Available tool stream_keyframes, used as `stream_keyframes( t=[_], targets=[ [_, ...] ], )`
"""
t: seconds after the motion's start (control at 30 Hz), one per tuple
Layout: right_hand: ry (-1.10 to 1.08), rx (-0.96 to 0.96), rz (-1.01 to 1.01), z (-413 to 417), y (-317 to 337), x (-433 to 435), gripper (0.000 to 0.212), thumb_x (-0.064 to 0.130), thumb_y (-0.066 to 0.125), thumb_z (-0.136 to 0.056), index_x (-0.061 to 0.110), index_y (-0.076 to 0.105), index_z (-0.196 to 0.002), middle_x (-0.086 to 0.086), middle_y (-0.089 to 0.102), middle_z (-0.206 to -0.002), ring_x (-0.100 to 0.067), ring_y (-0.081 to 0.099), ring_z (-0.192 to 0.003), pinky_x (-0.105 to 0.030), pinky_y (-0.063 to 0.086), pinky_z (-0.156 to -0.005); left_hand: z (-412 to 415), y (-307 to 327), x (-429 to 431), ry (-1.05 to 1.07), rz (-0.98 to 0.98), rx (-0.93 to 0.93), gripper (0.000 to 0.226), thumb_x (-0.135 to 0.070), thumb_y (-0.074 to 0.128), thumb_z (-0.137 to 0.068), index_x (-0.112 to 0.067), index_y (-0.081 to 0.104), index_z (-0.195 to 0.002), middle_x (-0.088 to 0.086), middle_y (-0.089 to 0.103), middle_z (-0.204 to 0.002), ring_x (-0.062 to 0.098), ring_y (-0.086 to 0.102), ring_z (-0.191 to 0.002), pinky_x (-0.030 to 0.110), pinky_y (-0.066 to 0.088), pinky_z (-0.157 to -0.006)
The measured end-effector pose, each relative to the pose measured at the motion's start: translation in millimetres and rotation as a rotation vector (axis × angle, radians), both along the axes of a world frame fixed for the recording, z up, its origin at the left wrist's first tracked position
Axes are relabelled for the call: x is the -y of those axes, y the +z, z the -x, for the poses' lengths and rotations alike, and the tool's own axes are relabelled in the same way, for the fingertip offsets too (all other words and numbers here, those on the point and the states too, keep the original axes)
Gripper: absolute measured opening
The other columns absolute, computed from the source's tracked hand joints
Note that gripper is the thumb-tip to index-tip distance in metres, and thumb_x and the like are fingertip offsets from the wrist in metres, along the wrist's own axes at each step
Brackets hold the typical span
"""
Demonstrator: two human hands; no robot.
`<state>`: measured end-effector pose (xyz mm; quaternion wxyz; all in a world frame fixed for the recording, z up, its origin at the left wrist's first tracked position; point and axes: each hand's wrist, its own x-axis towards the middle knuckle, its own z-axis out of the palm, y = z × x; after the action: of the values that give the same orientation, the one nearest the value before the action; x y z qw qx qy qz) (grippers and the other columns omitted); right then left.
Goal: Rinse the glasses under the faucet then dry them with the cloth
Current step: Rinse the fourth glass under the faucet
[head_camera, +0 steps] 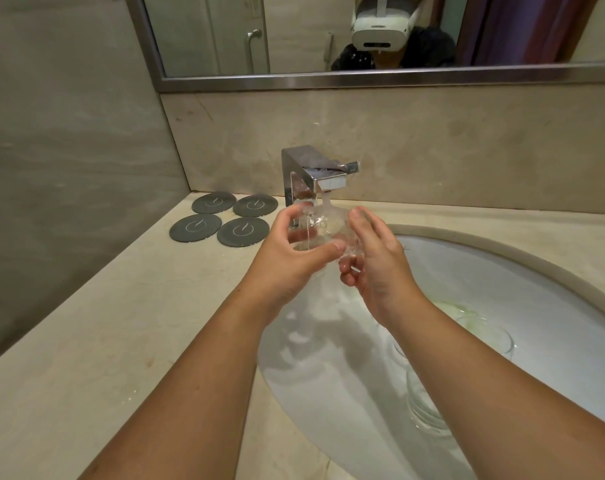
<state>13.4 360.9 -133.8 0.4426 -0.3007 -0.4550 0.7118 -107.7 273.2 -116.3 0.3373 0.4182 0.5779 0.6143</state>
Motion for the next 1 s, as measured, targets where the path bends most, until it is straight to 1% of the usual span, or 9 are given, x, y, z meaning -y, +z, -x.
stream_keyframes(
  t=[0.1,0.17,0.33,0.4,0.5,0.6,0.67,0.8,1.0],
  targets=[
    [0.041,0.036,0.016,0.1,0.4,0.8,0.046,0.057,0.069,-0.096,0.029,0.065,-0.132,0.0,0.07,-0.085,-0.015,0.05,-0.05,-0.028,0.036,-0.048,0.0,0.4,-0.5,0.023,-0.008,0.037,0.058,-0.032,0.095,-0.08,-0.045,0.061,-0.125,0.008,0.071,-0.13,0.014,0.077,-0.11,0.038,0.064,-0.094],
    [0.093,0.033,0.051,1.9,-0.2,0.4,0.047,0.059,0.066,-0.097,0.026,0.067,-0.13,0.001,0.07,-0.087,-0.013,0.051,-0.052,-0.027,0.036,-0.048,0.1,0.2,-1.7,0.024,0.003,0.076,0.051,-0.032,0.093,-0.082,-0.044,0.061,-0.12,0.011,0.075,-0.125,0.018,0.079,-0.108,0.037,0.065,-0.091],
    [0.097,0.005,0.06,4.8,-1.0,-1.4,0.05,0.032,0.067,-0.099,0.03,0.054,-0.148,-0.007,0.068,-0.111,-0.016,0.053,-0.057,-0.028,0.038,-0.047,1.5,-1.1,-4.1,0.025,0.054,0.16,0.066,-0.041,0.089,-0.081,-0.028,0.056,-0.137,0.01,0.08,-0.119,0.03,0.08,-0.104,0.034,0.063,-0.09],
    [0.064,0.007,0.047,3.5,-0.3,-0.8,0.049,0.03,0.07,-0.099,0.027,0.057,-0.146,-0.009,0.066,-0.108,-0.016,0.05,-0.055,-0.028,0.039,-0.047,1.7,-1.2,-3.9,0.005,0.079,0.187,0.078,-0.046,0.092,-0.076,-0.029,0.053,-0.141,0.011,0.077,-0.125,0.027,0.08,-0.105,0.033,0.064,-0.09],
    [0.004,0.033,0.037,2.2,-1.9,-1.3,0.056,0.045,0.077,-0.094,0.02,0.061,-0.142,-0.006,0.069,-0.096,-0.015,0.052,-0.052,-0.027,0.041,-0.046,0.6,-2.9,-2.4,-0.039,0.09,0.093,0.089,-0.043,0.096,-0.074,-0.037,0.048,-0.148,0.002,0.073,-0.132,0.012,0.076,-0.111,0.035,0.062,-0.095],
    [-0.045,0.081,0.046,1.4,-3.9,-3.8,0.067,0.057,0.079,-0.087,0.017,0.062,-0.138,-0.002,0.07,-0.087,-0.014,0.05,-0.049,-0.028,0.04,-0.045,-0.2,-2.9,-0.3,-0.038,0.078,-0.037,0.083,-0.027,0.093,-0.084,-0.043,0.046,-0.15,-0.005,0.069,-0.132,0.0,0.074,-0.109,0.039,0.059,-0.105],
    [-0.033,0.121,0.057,0.9,-4.5,-4.2,0.068,0.064,0.076,-0.086,0.016,0.064,-0.133,-0.002,0.069,-0.088,-0.014,0.049,-0.048,-0.027,0.038,-0.045,-0.3,-2.0,0.8,-0.004,0.066,-0.081,0.074,-0.026,0.092,-0.085,-0.041,0.052,-0.145,-0.004,0.07,-0.129,0.001,0.074,-0.108,0.042,0.058,-0.107],
    [0.058,0.126,0.101,0.5,-3.9,-2.8,0.057,0.066,0.065,-0.094,0.018,0.072,-0.123,-0.005,0.069,-0.091,-0.015,0.052,-0.052,-0.028,0.039,-0.046,-2.8,-1.8,0.2,0.06,0.059,-0.09,0.059,-0.031,0.092,-0.084,-0.041,0.06,-0.132,-0.004,0.071,-0.119,0.013,0.075,-0.109,0.044,0.062,-0.1],
    [0.075,0.022,0.095,1.3,-2.7,-4.4,0.029,0.04,0.07,-0.099,0.018,0.069,-0.118,-0.006,0.065,-0.091,-0.016,0.053,-0.052,-0.027,0.039,-0.047,-2.6,-2.7,-2.6,0.053,0.082,-0.03,0.06,-0.035,0.092,-0.084,-0.033,0.059,-0.133,0.008,0.076,-0.122,0.012,0.075,-0.108,0.04,0.065,-0.095]
  ],
)
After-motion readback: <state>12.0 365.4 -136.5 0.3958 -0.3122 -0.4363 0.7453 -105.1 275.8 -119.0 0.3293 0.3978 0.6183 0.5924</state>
